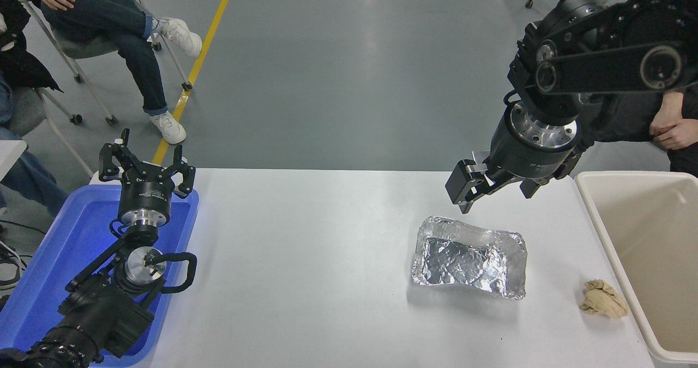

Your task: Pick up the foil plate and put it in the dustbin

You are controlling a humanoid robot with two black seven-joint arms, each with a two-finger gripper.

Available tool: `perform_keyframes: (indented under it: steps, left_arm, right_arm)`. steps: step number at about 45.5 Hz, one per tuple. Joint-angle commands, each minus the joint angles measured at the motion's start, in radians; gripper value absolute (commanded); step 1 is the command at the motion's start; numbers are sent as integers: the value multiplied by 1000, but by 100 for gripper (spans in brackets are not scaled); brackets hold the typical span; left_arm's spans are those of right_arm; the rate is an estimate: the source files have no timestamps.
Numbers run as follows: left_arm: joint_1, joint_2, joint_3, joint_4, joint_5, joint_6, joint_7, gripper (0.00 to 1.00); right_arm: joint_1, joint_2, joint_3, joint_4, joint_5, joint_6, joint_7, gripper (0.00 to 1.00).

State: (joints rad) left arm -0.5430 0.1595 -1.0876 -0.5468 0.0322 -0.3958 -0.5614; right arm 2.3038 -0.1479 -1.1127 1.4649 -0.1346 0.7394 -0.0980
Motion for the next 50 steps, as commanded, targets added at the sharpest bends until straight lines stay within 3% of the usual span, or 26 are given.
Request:
perform_keyframes:
  steps: [1, 13, 28, 45, 50]
  left_arm:
    - [0, 0, 0, 1, 0, 0, 0, 99]
    - [0, 0, 0, 1, 0, 0, 0, 99]
    - [0, 0, 0, -1, 0, 0, 0, 99]
    - [0, 0, 0, -1, 0, 0, 0, 99]
    - [0, 0, 0, 1, 0, 0, 0, 99]
  right_arm:
    - [-3, -5, 5, -3, 0, 1, 0, 100]
    - [3, -64, -4, -2, -6, 3, 0, 100]
    - [-27, -251, -15, 9, -161, 1, 0, 100]
    - [-266, -257, 24, -60, -177, -107, 1, 100]
    - [-372, -272, 68, -133, -229, -123, 1, 100]
